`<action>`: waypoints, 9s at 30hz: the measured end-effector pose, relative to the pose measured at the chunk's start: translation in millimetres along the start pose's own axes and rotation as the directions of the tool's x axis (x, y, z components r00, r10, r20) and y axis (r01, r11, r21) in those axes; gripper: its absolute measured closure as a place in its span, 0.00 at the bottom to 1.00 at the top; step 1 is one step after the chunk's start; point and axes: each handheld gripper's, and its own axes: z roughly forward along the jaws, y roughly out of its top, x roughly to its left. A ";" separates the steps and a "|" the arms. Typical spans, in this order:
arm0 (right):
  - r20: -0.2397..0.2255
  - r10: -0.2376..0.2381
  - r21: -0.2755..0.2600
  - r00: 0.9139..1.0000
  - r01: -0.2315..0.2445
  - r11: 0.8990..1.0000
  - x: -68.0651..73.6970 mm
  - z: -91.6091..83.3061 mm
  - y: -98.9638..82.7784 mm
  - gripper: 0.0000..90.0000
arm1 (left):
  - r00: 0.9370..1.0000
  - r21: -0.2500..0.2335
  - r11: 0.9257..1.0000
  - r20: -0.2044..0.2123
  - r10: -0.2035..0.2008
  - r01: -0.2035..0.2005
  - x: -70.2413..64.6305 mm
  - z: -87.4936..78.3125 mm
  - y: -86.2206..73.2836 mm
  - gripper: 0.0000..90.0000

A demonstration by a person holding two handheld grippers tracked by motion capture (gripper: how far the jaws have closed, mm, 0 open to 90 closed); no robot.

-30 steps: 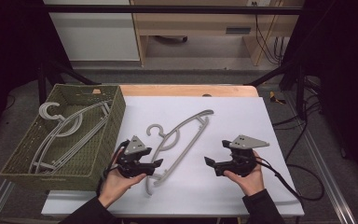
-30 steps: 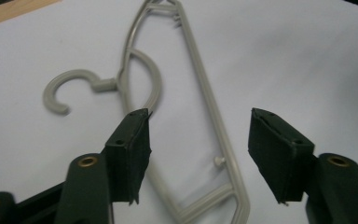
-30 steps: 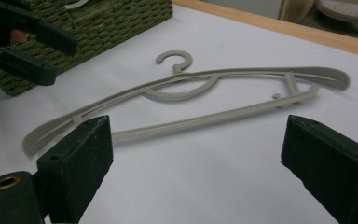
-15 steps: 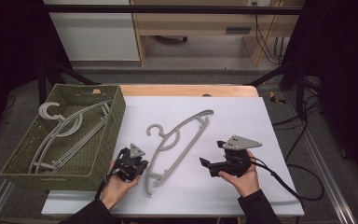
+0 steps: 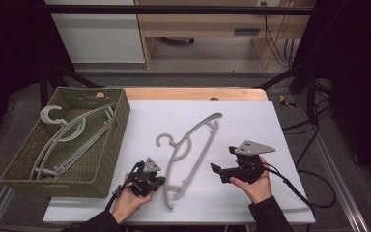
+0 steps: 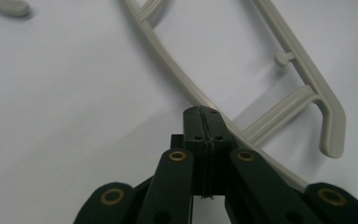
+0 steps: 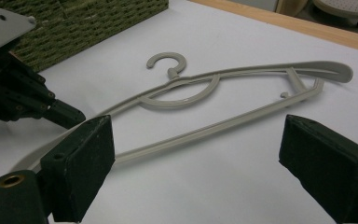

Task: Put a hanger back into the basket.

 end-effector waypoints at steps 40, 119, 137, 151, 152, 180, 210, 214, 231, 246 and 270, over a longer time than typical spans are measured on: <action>-0.058 -0.005 0.189 0.998 0.016 0.982 38.4 31.1 0.0 0.29 | 1.000 -0.328 0.945 -0.004 -0.020 0.017 32.7 -79.1 0.2 0.36; 0.046 0.045 0.479 0.998 -0.061 0.876 1.8 34.7 -51.6 0.91 | 0.997 -0.249 0.968 -0.062 -0.047 0.030 46.3 -67.3 -12.4 0.19; -0.103 0.124 0.395 0.987 -0.074 0.916 -8.8 19.2 -33.0 0.92 | 0.998 -0.269 0.963 -0.064 0.001 -0.018 45.4 -74.7 -8.8 0.19; -0.402 0.023 0.300 0.915 0.109 0.948 3.6 -3.9 -1.7 0.92 | 0.977 -0.273 0.938 -0.059 0.204 -0.213 31.5 -114.0 12.7 0.13; -0.428 0.013 0.293 0.904 0.125 0.948 5.0 -5.3 -0.4 0.92 | 0.975 -0.272 0.936 -0.064 0.211 -0.221 31.1 -115.3 13.4 0.13; -0.655 -0.013 0.294 0.756 0.271 0.917 26.8 -8.5 -1.9 0.92 | 0.724 -0.018 0.731 -0.154 0.672 -0.682 23.8 -95.4 35.3 0.38; -0.650 -0.015 0.220 0.760 0.206 0.953 13.3 -18.2 4.7 0.87 | 0.683 -0.007 0.695 -0.191 0.705 -0.719 18.5 -104.1 26.1 0.83; -0.560 -0.026 0.167 0.828 0.143 0.976 2.9 -24.8 7.1 0.83 | 0.710 -0.001 0.720 -0.163 0.685 -0.694 14.5 -102.6 24.5 0.89; -0.197 -0.039 -0.101 0.980 0.019 0.995 -22.1 -42.6 4.6 0.42 | 0.859 -0.005 0.887 -0.251 0.446 -0.462 5.7 -96.5 20.8 0.90; -0.030 0.062 -0.165 0.998 -0.066 0.984 -43.0 -56.9 -15.5 0.14 | 0.904 -0.086 0.951 -0.346 0.252 -0.298 17.7 -120.1 44.2 0.90; 0.041 0.105 -0.154 0.994 -0.098 0.983 -47.5 -53.6 -21.4 0.07 | 0.873 -0.232 0.960 -0.487 0.023 -0.155 100.7 -205.2 47.6 0.90</action>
